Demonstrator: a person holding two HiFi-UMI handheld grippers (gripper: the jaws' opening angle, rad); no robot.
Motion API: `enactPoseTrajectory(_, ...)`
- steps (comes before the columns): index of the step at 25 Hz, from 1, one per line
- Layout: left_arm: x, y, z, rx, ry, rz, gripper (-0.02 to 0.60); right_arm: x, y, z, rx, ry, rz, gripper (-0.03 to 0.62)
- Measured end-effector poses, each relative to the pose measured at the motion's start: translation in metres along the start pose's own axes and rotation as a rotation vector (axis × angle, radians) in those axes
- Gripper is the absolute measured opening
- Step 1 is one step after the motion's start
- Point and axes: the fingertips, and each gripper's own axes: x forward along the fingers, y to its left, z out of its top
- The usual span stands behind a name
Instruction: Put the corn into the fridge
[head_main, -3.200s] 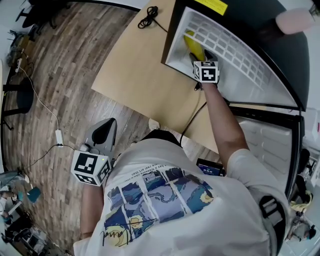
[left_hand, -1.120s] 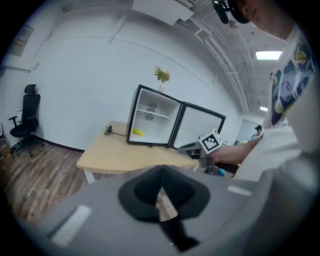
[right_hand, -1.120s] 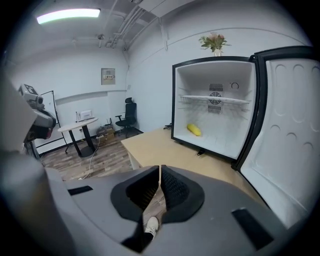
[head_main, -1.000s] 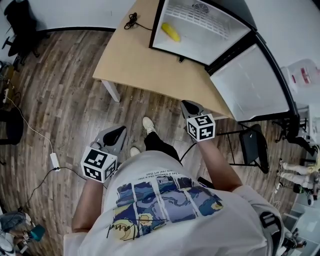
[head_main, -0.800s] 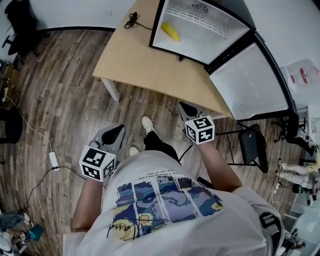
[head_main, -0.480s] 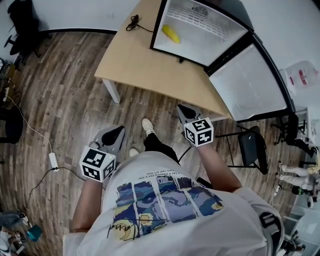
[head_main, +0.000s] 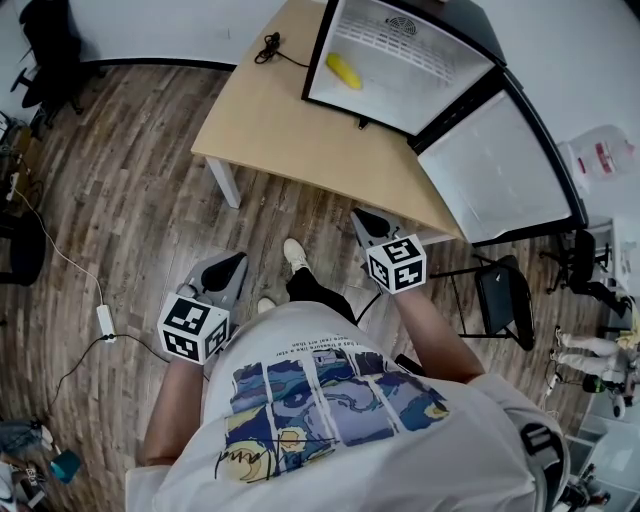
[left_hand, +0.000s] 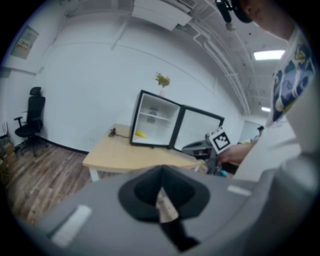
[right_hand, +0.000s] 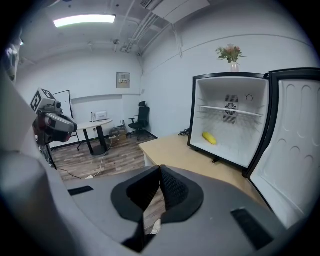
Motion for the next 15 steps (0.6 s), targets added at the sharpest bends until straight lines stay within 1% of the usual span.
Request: enactPoseTrajectory(15,-0.003,0.002,0.002,0.003,-0.005,0.001,0.009,-0.003,0.01,0.011,-0.029,-0.015,0.013,0.012)
